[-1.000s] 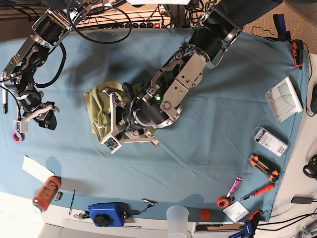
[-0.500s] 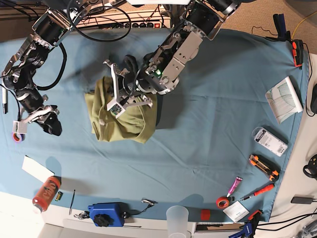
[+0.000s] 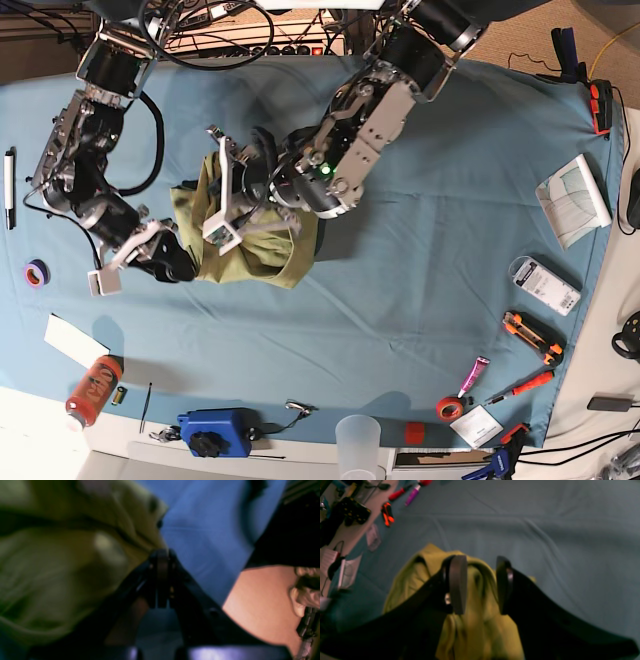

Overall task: Layout the t-shirt on the table in an organized manner, then fold the t-shirt properly
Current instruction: 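Press and tuck the folded bundle with both grippers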

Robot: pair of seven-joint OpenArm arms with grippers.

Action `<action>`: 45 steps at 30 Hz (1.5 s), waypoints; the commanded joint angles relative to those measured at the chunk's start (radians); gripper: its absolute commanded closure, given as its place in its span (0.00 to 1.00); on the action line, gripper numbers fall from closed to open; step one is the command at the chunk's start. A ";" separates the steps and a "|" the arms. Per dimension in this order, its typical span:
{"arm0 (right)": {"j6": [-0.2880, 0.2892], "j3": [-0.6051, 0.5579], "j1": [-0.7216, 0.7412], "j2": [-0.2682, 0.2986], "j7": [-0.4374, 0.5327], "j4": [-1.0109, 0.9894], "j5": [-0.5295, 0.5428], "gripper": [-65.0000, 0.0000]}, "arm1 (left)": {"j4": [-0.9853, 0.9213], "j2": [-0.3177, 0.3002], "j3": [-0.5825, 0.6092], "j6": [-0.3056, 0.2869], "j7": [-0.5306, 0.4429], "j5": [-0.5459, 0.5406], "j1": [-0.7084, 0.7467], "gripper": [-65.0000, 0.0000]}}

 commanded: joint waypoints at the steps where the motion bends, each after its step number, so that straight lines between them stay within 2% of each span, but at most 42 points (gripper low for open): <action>1: 0.005 -0.004 0.039 0.017 0.029 0.018 0.024 0.69 | 0.070 0.025 0.000 -0.006 -0.002 -0.005 -0.013 1.00; 3: 0.005 -0.006 0.066 0.017 0.029 0.018 0.027 0.69 | 0.158 0.025 0.000 -0.031 -0.002 0.038 0.010 1.00; 6: 0.005 -0.011 0.105 0.017 0.007 0.018 0.064 0.69 | 0.230 0.025 0.000 -0.030 0.006 0.106 0.052 1.00; 7: 0.005 -0.020 0.118 0.017 -0.019 0.018 0.081 0.73 | 0.238 0.025 0.000 -0.030 0.018 0.128 0.061 1.00; 10: 0.005 -0.080 0.138 0.017 -0.087 0.018 0.123 0.93 | 0.242 0.016 0.000 -0.021 0.039 0.194 0.068 1.00; 12: 0.005 -0.140 0.137 0.017 -0.088 0.018 0.113 1.00 | 0.242 0.002 0.000 0.019 0.042 0.237 0.068 1.00; 16: 0.005 -0.278 0.137 0.017 -0.080 0.017 0.037 1.00 | 0.243 -0.019 -0.001 0.077 0.043 0.331 0.079 1.00; 18: 0.005 -0.338 0.135 0.017 -0.052 0.004 -0.053 1.00 | 0.244 -0.018 -0.002 0.091 0.058 0.372 0.085 1.00; 20: 0.005 -0.369 0.126 0.017 0.033 -0.028 -0.178 1.00 | 0.243 -0.019 -0.002 0.095 0.066 0.387 0.085 1.00; 23: 0.005 -0.352 0.115 0.017 0.133 -0.083 -0.294 1.00 | 0.243 -0.019 -0.002 0.095 0.064 0.391 0.089 1.00; 30: 0.005 -0.212 0.115 0.017 0.143 -0.178 -0.309 1.00 | 0.244 -0.018 -0.002 0.095 0.052 0.390 0.093 1.00; 37: 0.005 -0.206 0.115 0.017 0.162 -0.397 -0.292 1.00 | 0.243 -0.018 -0.002 0.095 0.033 0.391 0.093 1.00; 40: 0.005 -0.206 0.116 0.017 0.164 -0.387 -0.290 1.00 | 0.243 -0.018 -0.002 0.095 -0.011 0.390 0.093 1.00; 45: 0.005 -0.206 0.116 0.017 0.158 -0.340 -0.290 1.00 | 0.209 -0.018 -0.002 0.095 -0.153 0.389 0.092 1.00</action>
